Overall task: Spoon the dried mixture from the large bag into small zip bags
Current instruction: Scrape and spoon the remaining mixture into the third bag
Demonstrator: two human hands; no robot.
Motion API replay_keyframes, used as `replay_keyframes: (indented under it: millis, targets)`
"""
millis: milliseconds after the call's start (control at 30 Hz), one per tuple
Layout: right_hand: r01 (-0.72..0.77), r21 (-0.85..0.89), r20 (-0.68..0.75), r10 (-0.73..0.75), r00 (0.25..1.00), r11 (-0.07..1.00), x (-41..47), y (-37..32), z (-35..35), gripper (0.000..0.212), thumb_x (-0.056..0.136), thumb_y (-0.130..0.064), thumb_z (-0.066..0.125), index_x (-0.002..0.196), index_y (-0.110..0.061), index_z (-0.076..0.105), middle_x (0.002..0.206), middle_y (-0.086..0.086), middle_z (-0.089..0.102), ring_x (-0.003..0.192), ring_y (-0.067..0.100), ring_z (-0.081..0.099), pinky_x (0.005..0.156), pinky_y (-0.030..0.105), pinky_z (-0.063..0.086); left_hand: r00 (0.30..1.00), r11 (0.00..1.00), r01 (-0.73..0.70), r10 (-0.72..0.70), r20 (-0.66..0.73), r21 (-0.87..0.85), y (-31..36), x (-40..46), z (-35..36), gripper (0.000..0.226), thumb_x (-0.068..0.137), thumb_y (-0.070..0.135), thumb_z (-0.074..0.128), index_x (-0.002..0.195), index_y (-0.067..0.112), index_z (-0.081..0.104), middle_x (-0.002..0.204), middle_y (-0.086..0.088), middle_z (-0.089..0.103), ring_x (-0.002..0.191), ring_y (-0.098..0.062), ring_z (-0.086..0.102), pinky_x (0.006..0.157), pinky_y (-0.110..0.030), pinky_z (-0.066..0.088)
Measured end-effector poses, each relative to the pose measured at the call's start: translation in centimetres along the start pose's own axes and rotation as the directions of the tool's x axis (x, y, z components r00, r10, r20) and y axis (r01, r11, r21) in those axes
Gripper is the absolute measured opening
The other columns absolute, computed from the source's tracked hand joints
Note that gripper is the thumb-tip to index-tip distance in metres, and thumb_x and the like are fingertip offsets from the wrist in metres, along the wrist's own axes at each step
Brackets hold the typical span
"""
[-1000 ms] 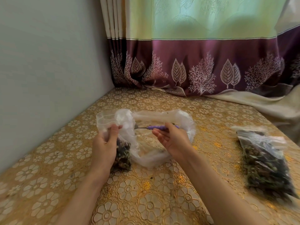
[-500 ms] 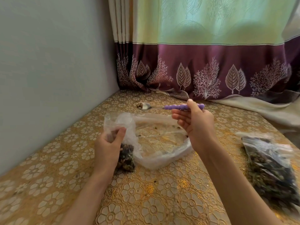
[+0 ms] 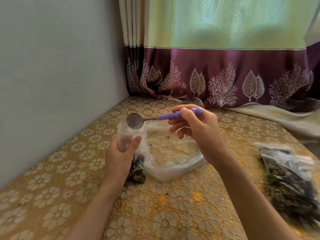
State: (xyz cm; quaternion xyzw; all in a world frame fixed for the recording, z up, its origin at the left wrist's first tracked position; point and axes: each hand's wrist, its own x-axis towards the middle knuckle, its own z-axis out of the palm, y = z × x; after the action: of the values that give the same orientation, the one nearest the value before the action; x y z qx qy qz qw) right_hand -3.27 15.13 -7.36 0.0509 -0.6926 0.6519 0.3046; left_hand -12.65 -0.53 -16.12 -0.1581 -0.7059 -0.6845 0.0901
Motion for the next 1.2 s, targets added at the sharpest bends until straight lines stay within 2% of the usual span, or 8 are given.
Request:
replay_keyframes:
  millis: [133,333,467,567,667,833,967,1200]
  targets:
    - [0.013,0.089,-0.167,0.002,0.986,0.996,0.4,0.6,-0.7,0.027,0.098,-0.013,0.043,0.082,-0.004,0.062,0.076,0.008,0.073,0.055,0.015,0.06,0.045,0.021,0.046,0.999,0.998,0.03,-0.032,0.026,0.055,-0.3,-0.2,-0.1,0.043,0.074,0.05,0.062,0.103,0.018,0.063,0.095,-0.002,0.067,0.091,-0.019,0.063,0.074,-0.024,0.047]
    - [-0.026,-0.166,-0.358,-0.036,0.933,0.986,0.7,2.5,-3.0,0.038,0.098,-0.022,0.047,0.065,-0.013,0.062,0.061,0.003,0.07,0.049,0.013,0.058,0.044,0.019,0.046,0.999,0.965,0.049,-0.05,0.001,0.258,-0.8,-0.1,0.1,0.035,0.076,0.043,0.07,0.099,0.021,0.054,0.109,-0.006,0.056,0.097,-0.022,0.057,0.084,-0.042,0.05]
    - [-0.149,-0.148,-0.413,0.076,0.908,0.978,0.7,3.6,-4.1,0.04,0.098,-0.022,0.046,0.062,-0.013,0.061,0.051,-0.002,0.066,0.045,0.009,0.056,0.043,0.017,0.046,0.996,0.954,0.059,-0.075,0.042,0.294,-0.7,-0.2,0.2,0.037,0.078,0.034,0.071,0.103,0.017,0.05,0.099,-0.003,0.062,0.089,-0.021,0.059,0.073,-0.035,0.049]
    - [-0.225,-0.177,-0.349,0.153,0.924,0.958,0.7,4.3,-4.3,0.044,0.099,-0.025,0.045,0.063,-0.007,0.064,0.059,0.007,0.069,0.046,0.01,0.055,0.042,0.018,0.043,0.997,0.96,0.006,-0.028,0.077,0.28,-0.3,-0.5,0.5,0.031,0.083,0.021,0.068,0.105,0.021,0.046,0.087,0.001,0.059,0.078,-0.006,0.06,0.058,-0.016,0.044]
    - [-0.231,-0.308,-0.331,0.124,0.936,0.923,0.7,4.5,-4.4,0.046,0.099,-0.027,0.046,0.062,-0.005,0.064,0.046,0.0,0.062,0.039,0.006,0.05,0.039,0.016,0.039,0.99,0.962,-0.026,-0.013,0.141,0.273,0.1,-0.9,0.9,0.025,0.083,0.015,0.067,0.099,0.022,0.049,0.073,0.009,0.052,0.061,0.01,0.055,0.047,-0.006,0.039]
    - [-0.23,-0.392,-0.234,0.145,0.961,0.891,0.2,4.3,-4.3,0.045,0.098,-0.027,0.047,0.059,-0.009,0.062,0.044,0.002,0.058,0.038,0.01,0.047,0.04,0.02,0.037,0.971,0.978,-0.007,-0.042,0.235,0.207,0.3,-0.5,0.6,0.016,0.081,0.015,0.069,0.087,0.023,0.057,0.067,0.007,0.061,0.05,-0.001,0.055,0.046,-0.009,0.039]
    - [-0.226,-0.338,-0.121,0.196,0.973,0.914,-0.5,3.1,-3.8,0.045,0.098,-0.026,0.046,0.06,-0.007,0.06,0.061,0.026,0.063,0.043,0.015,0.048,0.039,0.02,0.038,0.968,0.99,0.012,-0.047,0.246,0.142,0.9,-0.2,-0.2,0.022,0.081,0.011,0.069,0.092,0.027,0.059,0.075,0.002,0.071,0.07,-0.017,0.068,0.059,-0.025,0.054]
    - [-0.347,-0.236,0.018,0.361,0.932,0.908,-2.8,2.0,-2.9,0.051,0.098,-0.034,0.045,0.06,-0.006,0.065,0.064,0.019,0.069,0.042,0.013,0.052,0.039,0.019,0.037,0.971,0.99,0.038,-0.069,0.23,0.138,1.8,0.5,-1.0,0.02,0.081,0.01,0.067,0.088,0.027,0.063,0.089,0.002,0.067,0.075,-0.019,0.066,0.059,-0.027,0.053]
